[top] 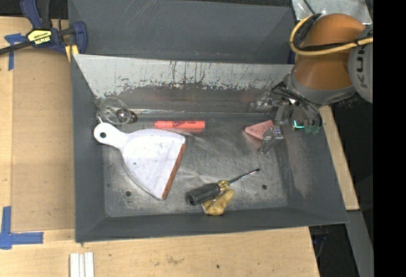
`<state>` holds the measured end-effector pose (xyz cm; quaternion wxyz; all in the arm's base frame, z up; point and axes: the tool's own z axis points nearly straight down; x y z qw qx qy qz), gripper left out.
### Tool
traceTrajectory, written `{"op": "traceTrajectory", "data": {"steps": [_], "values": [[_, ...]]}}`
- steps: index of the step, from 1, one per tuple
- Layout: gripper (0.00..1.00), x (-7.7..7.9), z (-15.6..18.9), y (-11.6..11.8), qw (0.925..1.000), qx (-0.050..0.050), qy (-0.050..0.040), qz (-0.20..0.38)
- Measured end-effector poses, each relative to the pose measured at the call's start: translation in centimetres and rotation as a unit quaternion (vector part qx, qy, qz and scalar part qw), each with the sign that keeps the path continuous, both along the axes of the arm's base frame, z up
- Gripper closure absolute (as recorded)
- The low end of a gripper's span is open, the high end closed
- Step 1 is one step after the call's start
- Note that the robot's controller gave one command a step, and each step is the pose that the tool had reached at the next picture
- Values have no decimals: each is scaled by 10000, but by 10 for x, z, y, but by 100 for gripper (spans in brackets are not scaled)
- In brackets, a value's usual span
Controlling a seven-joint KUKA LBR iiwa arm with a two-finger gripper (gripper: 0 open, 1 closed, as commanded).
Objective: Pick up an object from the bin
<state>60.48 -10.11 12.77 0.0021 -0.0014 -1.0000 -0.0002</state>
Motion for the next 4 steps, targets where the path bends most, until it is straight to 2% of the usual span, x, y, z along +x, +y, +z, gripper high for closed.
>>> {"op": "traceTrajectory", "data": {"steps": [1, 2, 3, 4], "values": [[0, 2, 5, 0, 10000, -6, -40, 10], [0, 16, -40, -16, 9999, -9, -64, 112], [100, 15, -46, -15, 10000, 8, -56, 58], [100, 15, -46, -15, 10000, 7, -56, 61]]}}
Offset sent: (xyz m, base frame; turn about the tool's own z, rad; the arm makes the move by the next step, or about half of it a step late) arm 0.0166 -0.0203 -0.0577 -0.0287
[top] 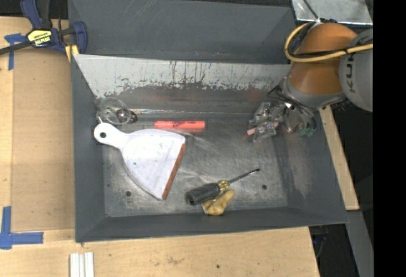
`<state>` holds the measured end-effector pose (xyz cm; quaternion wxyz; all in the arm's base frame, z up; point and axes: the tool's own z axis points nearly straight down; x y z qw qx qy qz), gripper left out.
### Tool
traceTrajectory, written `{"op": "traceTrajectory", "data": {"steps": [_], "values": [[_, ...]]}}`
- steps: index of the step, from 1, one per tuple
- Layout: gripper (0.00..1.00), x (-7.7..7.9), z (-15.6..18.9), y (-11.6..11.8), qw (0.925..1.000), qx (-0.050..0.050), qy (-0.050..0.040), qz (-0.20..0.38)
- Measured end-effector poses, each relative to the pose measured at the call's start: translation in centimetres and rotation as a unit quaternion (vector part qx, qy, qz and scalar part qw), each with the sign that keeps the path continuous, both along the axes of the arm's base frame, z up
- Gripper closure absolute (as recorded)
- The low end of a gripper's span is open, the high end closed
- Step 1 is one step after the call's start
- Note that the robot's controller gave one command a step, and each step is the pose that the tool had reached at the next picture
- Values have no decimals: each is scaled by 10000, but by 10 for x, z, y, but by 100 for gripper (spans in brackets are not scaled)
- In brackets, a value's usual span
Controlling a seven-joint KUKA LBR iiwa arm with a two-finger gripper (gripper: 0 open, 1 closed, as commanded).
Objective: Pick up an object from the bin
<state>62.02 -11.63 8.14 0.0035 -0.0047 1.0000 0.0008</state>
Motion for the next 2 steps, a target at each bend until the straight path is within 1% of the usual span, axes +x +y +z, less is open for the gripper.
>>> {"op": "traceTrajectory", "data": {"steps": [1, 2], "values": [[100, -3, 47, -3, 9998, 0, 51, -174], [100, 1, 80, -2, 9997, -16, -20, -226]]}}
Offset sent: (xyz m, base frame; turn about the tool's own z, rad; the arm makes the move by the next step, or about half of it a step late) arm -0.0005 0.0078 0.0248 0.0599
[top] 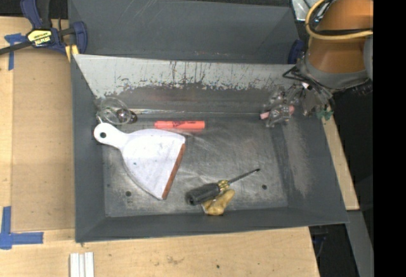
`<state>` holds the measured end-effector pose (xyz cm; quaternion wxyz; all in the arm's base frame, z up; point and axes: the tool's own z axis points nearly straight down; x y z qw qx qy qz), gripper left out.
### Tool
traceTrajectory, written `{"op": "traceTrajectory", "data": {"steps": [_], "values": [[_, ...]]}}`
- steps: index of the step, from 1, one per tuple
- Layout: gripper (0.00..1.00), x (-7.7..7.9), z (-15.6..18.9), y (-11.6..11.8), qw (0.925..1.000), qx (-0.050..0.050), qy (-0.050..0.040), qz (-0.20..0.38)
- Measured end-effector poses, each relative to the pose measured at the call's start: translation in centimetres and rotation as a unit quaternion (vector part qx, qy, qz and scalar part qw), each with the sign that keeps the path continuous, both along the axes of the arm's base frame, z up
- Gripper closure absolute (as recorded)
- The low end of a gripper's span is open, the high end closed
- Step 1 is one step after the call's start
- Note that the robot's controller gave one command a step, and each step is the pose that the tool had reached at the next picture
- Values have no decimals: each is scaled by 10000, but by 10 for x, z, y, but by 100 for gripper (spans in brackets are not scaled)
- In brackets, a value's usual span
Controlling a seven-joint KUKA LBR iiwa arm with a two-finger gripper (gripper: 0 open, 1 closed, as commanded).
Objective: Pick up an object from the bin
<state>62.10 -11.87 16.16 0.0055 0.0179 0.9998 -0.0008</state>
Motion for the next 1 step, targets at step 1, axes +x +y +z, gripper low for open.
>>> {"op": "traceTrajectory", "data": {"steps": [1], "values": [[100, -14, 14, 2, 10000, 7, 45, 70]]}}
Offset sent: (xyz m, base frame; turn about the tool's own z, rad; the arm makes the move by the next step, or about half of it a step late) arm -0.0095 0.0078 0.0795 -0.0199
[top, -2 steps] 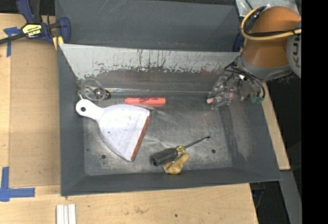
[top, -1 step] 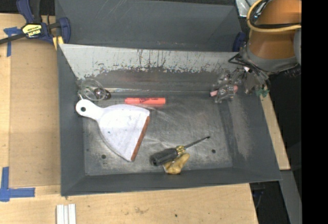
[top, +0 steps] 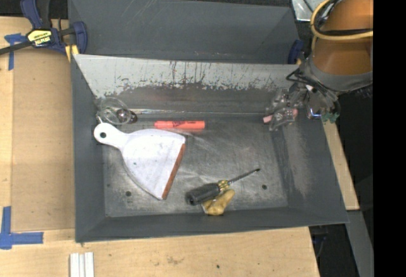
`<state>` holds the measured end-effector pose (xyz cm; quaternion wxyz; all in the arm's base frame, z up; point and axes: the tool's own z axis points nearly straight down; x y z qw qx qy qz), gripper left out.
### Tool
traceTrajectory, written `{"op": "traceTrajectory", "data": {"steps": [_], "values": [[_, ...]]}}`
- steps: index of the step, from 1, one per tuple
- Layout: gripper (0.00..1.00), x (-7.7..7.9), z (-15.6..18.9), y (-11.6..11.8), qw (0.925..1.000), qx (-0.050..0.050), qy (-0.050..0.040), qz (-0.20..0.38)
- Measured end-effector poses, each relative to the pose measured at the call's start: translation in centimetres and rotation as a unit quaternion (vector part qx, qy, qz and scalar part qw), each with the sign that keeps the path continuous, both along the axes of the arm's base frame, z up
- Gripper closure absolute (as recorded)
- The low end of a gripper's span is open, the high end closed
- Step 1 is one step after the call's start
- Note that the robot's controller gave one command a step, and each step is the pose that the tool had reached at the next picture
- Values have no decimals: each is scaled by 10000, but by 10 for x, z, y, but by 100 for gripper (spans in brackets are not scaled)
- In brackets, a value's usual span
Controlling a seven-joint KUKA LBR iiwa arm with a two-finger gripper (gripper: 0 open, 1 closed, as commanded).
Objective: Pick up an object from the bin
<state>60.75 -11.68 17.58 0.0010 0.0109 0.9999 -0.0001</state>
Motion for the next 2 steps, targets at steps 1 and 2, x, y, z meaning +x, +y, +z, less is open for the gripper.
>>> {"op": "traceTrajectory", "data": {"steps": [1, 2], "values": [[100, -2, 8, 0, 10000, 1, 12, 9], [100, -1, 24, -6, 9988, -21, -72, 476]]}}
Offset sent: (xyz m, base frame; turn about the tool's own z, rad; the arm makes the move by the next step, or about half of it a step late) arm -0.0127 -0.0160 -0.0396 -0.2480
